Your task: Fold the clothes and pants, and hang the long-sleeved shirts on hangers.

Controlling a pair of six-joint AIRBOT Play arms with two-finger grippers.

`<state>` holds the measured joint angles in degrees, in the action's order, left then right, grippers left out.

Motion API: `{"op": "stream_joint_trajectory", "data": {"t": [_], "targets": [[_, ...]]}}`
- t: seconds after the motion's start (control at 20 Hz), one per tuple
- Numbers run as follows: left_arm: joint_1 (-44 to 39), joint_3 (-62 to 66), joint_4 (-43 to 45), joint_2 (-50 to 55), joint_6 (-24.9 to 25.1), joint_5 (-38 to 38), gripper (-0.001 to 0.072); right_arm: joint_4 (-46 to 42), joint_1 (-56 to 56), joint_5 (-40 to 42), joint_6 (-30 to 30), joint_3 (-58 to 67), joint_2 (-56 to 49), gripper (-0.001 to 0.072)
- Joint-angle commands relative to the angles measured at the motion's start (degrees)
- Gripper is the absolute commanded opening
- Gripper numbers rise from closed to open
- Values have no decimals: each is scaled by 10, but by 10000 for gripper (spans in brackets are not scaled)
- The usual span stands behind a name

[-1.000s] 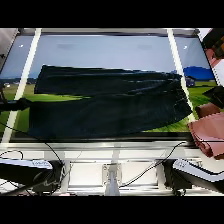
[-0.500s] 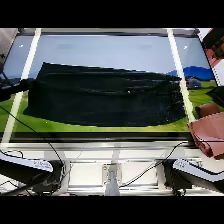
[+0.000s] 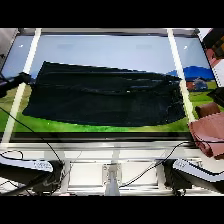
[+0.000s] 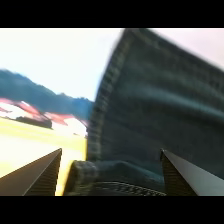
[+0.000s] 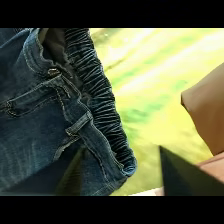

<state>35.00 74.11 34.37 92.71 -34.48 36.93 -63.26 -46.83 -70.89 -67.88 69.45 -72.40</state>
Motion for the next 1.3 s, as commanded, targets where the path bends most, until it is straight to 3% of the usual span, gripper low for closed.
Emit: {"op": "stream_joint_trajectory", "data": {"t": [0.0, 0.1, 0.15, 0.2, 0.25, 0.35, 0.4, 0.5, 0.55, 0.8, 0.85, 0.9, 0.95, 1.0, 1.25], "targets": [[54, 1, 1, -71, -2, 44, 612, -20, 0, -1, 9, 1, 16, 345], [103, 1, 1, -127, -2, 115, 215, -25, 0, -2, 9, 4, 37, 317], [127, 1, 3, -150, -2, 145, 103, -28, 0, -3, 9, 4, 50, 251], [153, 1, 3, -172, -2, 177, 22, -33, 0, -2, 9, 4, 63, 83], [178, 1, 3, -190, -2, 207, 22, -42, 0, -1, 9, 4, 78, 44], [222, 0, 16, -220, -13, 266, 19, -43, 0, 4, -8, 3, 104, 44], [233, -1, 70, -231, -56, 268, 18, -43, 0, 4, -21, -1, 113, 44], [239, -28, 204, -245, -228, 243, 18, -43, 1, -5, -44, -35, 137, 44], [237, -49, 248, -251, -259, 242, 18, -43, 1, -2, -46, -73, 157, 43], [203, -173, 283, -285, -236, 214, 18, -37, 1, 28, -103, -316, 276, 46], [188, -187, 287, -285, -229, 216, 20, -21, 1, 41, -114, -356, 288, 85], [172, -198, 286, -285, -230, 220, 21, -2, 1, 52, -114, -385, 293, 244], [158, -205, 283, -285, -230, 223, 22, 19, 1, 61, -114, -411, 292, 458], [145, -210, 282, -285, -230, 225, 22, 34, 1, 73, -114, -430, 292, 513], [103, -211, 280, -285, -232, 225, 23, 73, 1, 199, -122, -497, 277, 516]]}}
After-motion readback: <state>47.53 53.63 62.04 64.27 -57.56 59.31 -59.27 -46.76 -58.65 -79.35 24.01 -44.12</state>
